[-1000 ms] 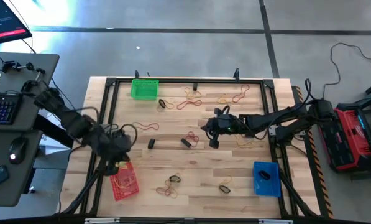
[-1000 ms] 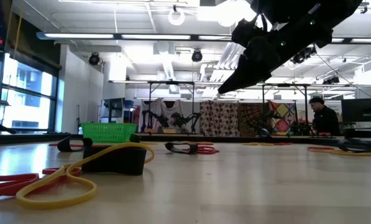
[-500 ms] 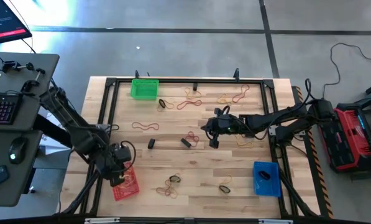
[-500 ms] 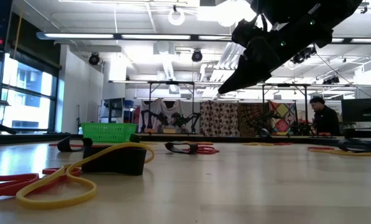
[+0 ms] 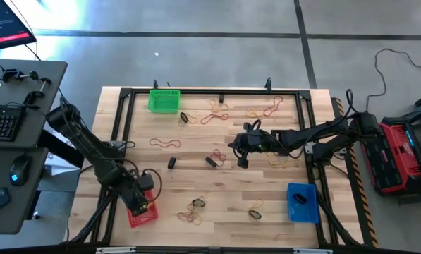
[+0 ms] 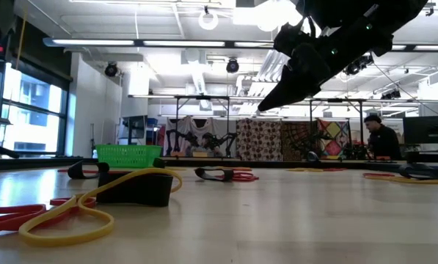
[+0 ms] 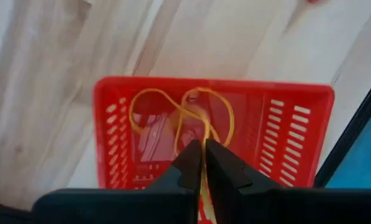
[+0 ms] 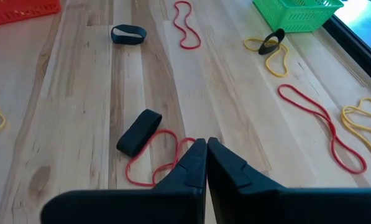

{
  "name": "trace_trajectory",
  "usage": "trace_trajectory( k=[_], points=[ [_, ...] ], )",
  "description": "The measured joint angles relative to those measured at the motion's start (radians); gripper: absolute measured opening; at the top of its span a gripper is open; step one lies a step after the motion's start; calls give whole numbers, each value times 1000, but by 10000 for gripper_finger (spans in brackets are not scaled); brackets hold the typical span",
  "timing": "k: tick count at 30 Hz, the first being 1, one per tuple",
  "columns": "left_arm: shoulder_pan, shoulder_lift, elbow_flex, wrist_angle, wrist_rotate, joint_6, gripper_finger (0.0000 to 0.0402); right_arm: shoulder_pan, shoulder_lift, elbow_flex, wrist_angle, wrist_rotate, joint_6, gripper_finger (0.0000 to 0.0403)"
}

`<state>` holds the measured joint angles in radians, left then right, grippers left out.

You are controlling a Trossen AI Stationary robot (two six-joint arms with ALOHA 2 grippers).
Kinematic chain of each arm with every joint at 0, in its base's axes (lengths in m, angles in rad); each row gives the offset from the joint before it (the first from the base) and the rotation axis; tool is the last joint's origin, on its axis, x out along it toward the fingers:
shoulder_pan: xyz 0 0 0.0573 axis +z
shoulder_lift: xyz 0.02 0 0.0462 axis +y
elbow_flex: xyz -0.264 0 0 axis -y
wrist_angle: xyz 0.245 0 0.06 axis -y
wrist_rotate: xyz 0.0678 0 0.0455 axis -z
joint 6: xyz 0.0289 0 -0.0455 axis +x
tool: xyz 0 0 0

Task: Sort rubber bands into baskets
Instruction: Put the yellow rubber band into the red bin, then adjust the red bin

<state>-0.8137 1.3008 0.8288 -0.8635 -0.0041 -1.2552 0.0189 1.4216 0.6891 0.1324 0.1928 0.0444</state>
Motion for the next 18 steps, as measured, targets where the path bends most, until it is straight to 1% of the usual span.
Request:
trace_trajectory(
  k=[5,8,10,13,18],
  points=[
    [0,47,0,2,34,27,59,0,0,0,0,0,0,0],
    [1,61,0,0,29,48,77,0,0,0,0,-1,0,0],
    [2,67,0,-5,10,45,80,0,0,0,0,-1,0,0],
    [4,80,0,-7,-30,32,72,0,0,0,0,-1,0,0],
    [4,114,0,-13,-86,26,30,0,0,0,0,-1,0,0]
  ],
)
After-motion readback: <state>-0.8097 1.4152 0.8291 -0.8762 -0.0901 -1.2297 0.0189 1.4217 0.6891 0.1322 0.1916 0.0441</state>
